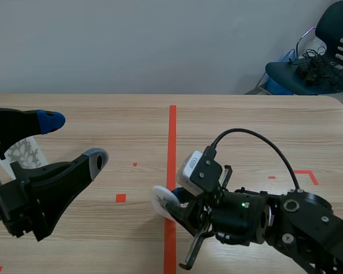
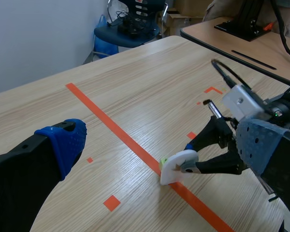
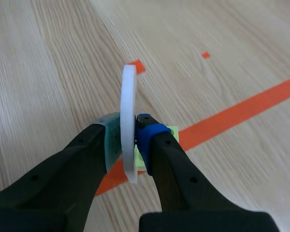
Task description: Do the leaf sorting experiment
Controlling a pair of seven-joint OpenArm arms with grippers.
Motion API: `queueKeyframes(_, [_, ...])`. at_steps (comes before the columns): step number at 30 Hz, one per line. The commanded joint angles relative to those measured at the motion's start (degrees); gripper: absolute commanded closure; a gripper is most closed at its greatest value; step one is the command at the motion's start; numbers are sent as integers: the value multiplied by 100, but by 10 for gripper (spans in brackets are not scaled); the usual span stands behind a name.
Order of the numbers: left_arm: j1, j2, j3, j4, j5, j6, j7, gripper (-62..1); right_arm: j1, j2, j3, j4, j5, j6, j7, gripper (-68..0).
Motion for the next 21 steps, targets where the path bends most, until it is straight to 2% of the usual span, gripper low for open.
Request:
queueKeyframes(1, [-20,-37,-26,-13,-76,15,-98,-623,-7,190,210,516,125,2,39,-63])
queueKeyframes(4, [-20,-52,-26,-13,-76,15,-101,-623,-282,339,673,1158,190,0,-127,-63])
queueKeyframes(8, [-33,-52,-26,-13,-76,17,-98,-623,-798,389,1620,1766,811,-2,-407,-63])
queueKeyframes(11, [-33,-52,-26,-13,-76,17,-98,-623,-1141,345,2455,1869,1213,-26,-546,-63])
queueKeyframes(16, [-33,-55,-26,-13,-76,17,-96,-623,-1375,348,3399,1628,1801,-546,-898,-63])
queueKeyframes(21, [-33,-52,-26,-13,-76,17,-98,-623,-1078,345,3604,640,2085,-1132,-881,-63])
